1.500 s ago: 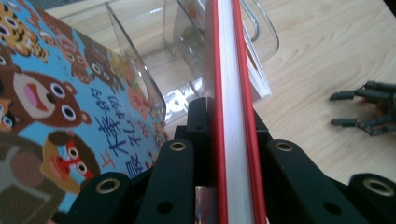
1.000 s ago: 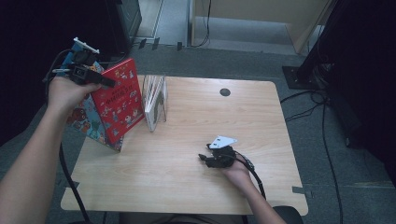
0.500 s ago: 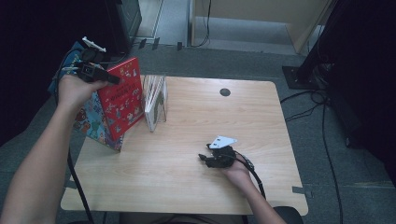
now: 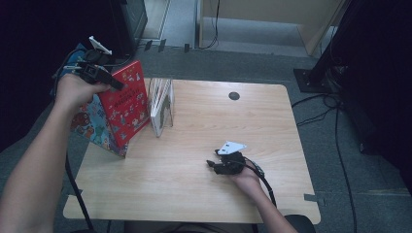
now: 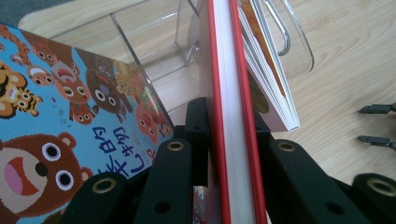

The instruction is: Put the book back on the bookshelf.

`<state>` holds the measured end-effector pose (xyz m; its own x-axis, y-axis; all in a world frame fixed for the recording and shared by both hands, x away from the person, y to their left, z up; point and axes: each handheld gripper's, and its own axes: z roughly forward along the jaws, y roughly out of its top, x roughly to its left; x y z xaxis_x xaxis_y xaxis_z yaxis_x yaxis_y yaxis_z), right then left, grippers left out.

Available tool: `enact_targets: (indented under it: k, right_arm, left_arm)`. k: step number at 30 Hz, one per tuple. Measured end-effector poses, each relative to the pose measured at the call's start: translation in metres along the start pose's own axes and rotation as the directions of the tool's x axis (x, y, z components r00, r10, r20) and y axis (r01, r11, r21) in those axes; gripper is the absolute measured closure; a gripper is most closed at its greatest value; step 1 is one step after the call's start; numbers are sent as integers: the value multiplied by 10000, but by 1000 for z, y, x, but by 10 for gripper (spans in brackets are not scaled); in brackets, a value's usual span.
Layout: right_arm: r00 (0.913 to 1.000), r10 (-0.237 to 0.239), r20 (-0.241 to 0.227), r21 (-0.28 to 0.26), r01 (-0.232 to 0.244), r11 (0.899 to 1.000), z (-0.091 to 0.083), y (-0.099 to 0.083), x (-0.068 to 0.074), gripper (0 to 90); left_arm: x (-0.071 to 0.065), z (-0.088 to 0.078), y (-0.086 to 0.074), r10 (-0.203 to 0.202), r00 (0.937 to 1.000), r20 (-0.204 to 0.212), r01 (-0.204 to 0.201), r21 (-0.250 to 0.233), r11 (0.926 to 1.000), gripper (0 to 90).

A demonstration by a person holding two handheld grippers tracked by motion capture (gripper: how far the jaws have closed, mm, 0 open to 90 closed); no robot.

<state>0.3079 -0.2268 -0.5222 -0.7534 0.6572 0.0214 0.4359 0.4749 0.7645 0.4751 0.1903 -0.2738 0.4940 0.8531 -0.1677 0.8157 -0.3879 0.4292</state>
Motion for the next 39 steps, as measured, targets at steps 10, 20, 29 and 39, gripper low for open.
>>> enact_targets:
  k: [10, 20, 29, 39]
  right_arm:
    - [10000, -6, -4, 3, 6, 10000, 0, 0, 0, 439]
    - [10000, -4, 6, -2, 4, 10000, 0, 0, 0, 440]
    - [10000, 9, 23, 17, -10, 10000, 0, 0, 0, 440]
    - [10000, 11, 21, -3, -11, 10000, 0, 0, 0, 440]
  left_arm:
    - [2, 6, 4, -21, 9999, 134, 10, 844, 9964, 782]
    - [1, -2, 7, -74, 10000, -8, 74, 1050, 9944, 799]
    - [-2, -9, 15, -506, 9976, -474, 535, 631, 9966, 798]
    - [6, 11, 24, -1039, 9927, -617, 1064, 388, 9936, 799]
